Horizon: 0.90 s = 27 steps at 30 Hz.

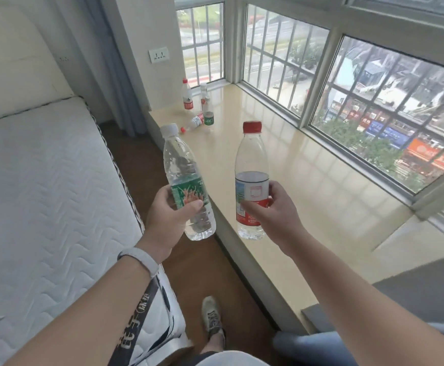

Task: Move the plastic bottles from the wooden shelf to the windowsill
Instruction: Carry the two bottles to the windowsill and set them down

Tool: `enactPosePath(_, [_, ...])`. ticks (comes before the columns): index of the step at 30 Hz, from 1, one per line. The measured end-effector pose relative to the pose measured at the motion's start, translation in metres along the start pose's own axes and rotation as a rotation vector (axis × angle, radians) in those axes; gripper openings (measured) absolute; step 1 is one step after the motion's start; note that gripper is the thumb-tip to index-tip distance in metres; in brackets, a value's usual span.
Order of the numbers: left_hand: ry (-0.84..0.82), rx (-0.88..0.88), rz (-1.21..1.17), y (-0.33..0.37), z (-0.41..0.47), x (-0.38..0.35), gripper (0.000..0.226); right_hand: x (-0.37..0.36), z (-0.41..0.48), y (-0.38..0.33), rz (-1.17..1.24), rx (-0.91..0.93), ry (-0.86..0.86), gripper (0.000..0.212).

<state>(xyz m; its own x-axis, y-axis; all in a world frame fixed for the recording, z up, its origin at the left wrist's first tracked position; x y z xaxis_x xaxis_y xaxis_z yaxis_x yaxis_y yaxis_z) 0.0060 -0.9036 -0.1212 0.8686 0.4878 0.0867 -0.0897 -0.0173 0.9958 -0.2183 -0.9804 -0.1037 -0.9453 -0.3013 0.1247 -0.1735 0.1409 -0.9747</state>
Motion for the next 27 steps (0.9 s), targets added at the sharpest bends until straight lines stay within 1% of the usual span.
enactPosePath(4, [-0.004,0.005,-0.012,-0.008,0.060,0.004,0.057,-0.016,0.057,-0.014,-0.035,-0.016,0.021,0.050])
enactPosePath(13, [0.023,0.009,-0.032,-0.019,0.184,0.048,0.059,-0.077,0.174,-0.056,-0.110,0.010,0.015,0.053])
enactPosePath(21, [0.091,-0.016,-0.001,-0.019,0.241,0.093,0.056,-0.134,0.241,-0.070,-0.138,0.026,-0.074,0.046])
enactPosePath(27, [0.126,-0.031,-0.006,-0.018,0.280,0.107,0.056,-0.161,0.289,-0.079,-0.134,0.034,-0.129,0.046])
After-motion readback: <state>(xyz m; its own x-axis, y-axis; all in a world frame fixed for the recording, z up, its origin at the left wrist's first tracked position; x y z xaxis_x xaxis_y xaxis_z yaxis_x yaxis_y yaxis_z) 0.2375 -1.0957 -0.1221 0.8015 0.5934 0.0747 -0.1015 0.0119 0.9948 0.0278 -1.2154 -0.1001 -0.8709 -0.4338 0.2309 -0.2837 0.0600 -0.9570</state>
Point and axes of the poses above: each hand's wrist, its own z-axis towards the middle knuckle, its own x-axis out of the back of the hand, y = z × x, the point moved 2 cm from there along z, towards the middle knuckle, and after that the axes turned 6 degrees about -x, right-handed, at the moved point
